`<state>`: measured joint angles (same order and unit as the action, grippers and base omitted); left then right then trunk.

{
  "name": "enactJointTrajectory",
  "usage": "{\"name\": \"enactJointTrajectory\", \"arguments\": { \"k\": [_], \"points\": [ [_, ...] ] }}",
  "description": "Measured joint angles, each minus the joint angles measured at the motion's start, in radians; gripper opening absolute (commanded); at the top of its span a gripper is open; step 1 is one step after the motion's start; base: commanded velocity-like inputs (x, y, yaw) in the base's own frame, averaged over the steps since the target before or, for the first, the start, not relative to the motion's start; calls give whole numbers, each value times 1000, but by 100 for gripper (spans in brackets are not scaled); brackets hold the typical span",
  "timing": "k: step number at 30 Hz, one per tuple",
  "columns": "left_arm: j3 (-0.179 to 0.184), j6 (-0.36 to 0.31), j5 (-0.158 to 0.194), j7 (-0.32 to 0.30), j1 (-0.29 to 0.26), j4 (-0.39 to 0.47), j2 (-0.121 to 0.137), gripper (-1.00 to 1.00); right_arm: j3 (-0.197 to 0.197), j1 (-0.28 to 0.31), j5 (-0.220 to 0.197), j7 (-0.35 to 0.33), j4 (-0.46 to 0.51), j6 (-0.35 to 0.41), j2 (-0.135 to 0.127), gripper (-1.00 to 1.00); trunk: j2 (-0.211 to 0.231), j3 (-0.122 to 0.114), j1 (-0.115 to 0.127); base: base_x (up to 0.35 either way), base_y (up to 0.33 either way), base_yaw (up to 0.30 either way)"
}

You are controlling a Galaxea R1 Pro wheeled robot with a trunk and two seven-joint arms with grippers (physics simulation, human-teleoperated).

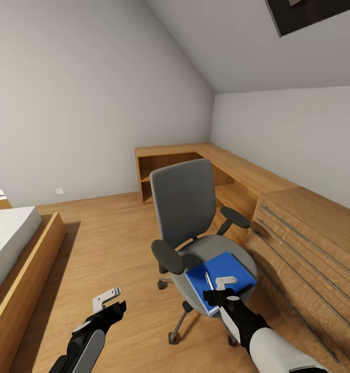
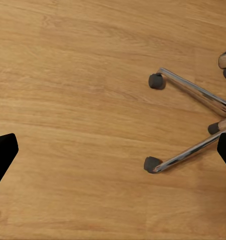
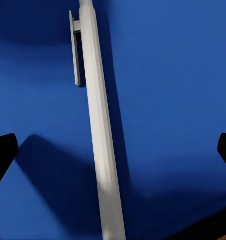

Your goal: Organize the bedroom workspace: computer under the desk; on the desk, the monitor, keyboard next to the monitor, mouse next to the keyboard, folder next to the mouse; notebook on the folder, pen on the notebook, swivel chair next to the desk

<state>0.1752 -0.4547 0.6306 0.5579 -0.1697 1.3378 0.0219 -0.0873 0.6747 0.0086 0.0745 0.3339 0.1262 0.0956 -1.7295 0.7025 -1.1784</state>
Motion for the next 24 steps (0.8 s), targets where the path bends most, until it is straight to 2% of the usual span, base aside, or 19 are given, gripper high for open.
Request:
{"name": "enactJointTrajectory", "arguments": {
  "k": [19,20,24],
  "points": [
    [0,-2,0,-2,0,0,0,100,0,0,-1,-1,0,2,-1,100,0,0,0,0,0,0],
    [0,-2,0,-2,0,0,0,100,0,0,-1,-2,1,2,-1,-100,0,0,0,0,0,0],
    [0,-2,0,-2,0,0,0,100,0,0,-2,-3,1,3,-2,-100,0,0,0,0,0,0]
  ]
}}
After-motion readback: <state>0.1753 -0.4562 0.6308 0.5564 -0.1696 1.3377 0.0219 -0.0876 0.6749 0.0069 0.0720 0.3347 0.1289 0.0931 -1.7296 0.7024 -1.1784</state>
